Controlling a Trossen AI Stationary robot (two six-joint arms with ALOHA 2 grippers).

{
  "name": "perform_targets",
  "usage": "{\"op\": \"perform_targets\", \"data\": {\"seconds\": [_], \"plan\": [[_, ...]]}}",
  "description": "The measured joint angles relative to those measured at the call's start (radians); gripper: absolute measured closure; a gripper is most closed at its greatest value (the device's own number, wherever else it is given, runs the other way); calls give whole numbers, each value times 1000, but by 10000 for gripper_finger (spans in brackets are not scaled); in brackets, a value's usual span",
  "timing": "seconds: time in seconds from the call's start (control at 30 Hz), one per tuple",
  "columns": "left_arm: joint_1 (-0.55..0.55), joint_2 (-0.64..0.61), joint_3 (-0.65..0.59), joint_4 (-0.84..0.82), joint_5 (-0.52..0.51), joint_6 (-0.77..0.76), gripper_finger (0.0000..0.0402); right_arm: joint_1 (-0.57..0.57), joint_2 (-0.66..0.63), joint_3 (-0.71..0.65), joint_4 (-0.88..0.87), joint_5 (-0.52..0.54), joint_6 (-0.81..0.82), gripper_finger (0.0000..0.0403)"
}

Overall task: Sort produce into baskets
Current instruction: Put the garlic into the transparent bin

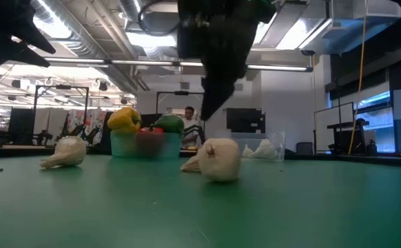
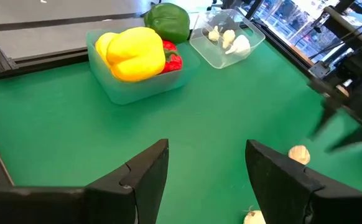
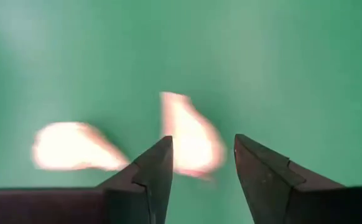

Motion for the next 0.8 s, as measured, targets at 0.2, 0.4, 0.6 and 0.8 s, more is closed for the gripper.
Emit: {"op": "perform_targets", "data": {"seconds": [0.2,0.4,0.6,0.8], "plan": [[0,0,0,-18,-1,-18,194,22,2,1,35,-74,-75,200],[0,0,0,-18,0,-18,194,33,25,-18,11,-59,-70,105],[0,0,0,-21,1,-18,194,42,66,-22,27,-51,-54,69],[0,0,0,-22,1,-19,194,40,130,-29,29,-24,-53,68]]}}
